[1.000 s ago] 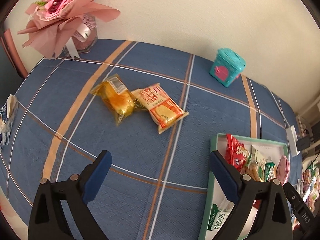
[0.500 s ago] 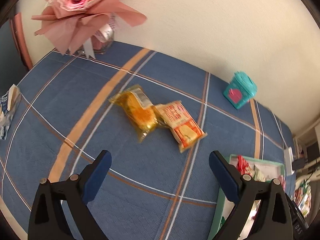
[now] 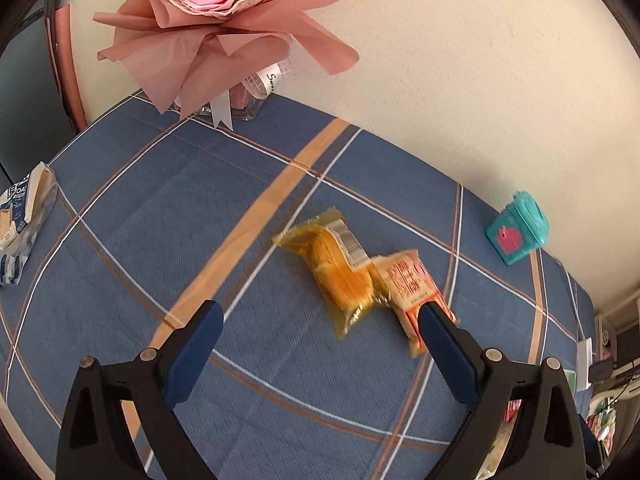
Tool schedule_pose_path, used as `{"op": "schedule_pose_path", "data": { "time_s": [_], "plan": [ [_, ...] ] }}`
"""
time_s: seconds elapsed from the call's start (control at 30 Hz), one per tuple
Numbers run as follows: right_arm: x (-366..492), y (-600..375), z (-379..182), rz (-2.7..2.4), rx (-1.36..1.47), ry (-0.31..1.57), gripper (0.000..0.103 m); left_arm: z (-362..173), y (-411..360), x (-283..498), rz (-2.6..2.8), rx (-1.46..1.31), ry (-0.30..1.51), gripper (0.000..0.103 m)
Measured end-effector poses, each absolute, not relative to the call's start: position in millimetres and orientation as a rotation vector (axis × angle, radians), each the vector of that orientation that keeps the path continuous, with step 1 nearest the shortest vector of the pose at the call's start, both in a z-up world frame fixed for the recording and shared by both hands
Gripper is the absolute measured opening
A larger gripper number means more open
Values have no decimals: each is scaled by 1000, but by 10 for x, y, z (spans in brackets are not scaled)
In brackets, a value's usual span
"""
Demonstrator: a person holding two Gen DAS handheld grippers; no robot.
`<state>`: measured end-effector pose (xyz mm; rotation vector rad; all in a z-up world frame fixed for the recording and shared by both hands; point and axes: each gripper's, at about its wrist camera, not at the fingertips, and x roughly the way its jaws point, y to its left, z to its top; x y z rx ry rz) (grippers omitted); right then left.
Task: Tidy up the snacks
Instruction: 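Move both tools back toward the yellow sponge cake and beige roll pack, then grasp the yellow-wrapped sponge cake with the left tool while the right tool grasps the beige roll pack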
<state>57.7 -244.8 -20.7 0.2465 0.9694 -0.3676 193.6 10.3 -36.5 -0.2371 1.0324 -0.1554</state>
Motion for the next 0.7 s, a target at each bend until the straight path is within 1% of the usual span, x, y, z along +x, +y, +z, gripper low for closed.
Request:
{"op": "schedule_pose_path", "data": {
  "time_s": [0.17,0.37,0.63,0.7],
  "plan": [
    [912,-2275,-243,-277,261,972,103,-448,141,2090,-171,-266,1023,98],
    [1426,-2072,-501,-207,253,1022,103,-624,80,2290,-192,-307,1043,98],
    [1953,-1788,-829,-136,118,1088,97,-852,-79,2479,-202,-288,1065,96],
    [2051,-1735,-901,-123,88,1102,96,-920,-80,2526,-197,-301,1072,95]
  ]
}}
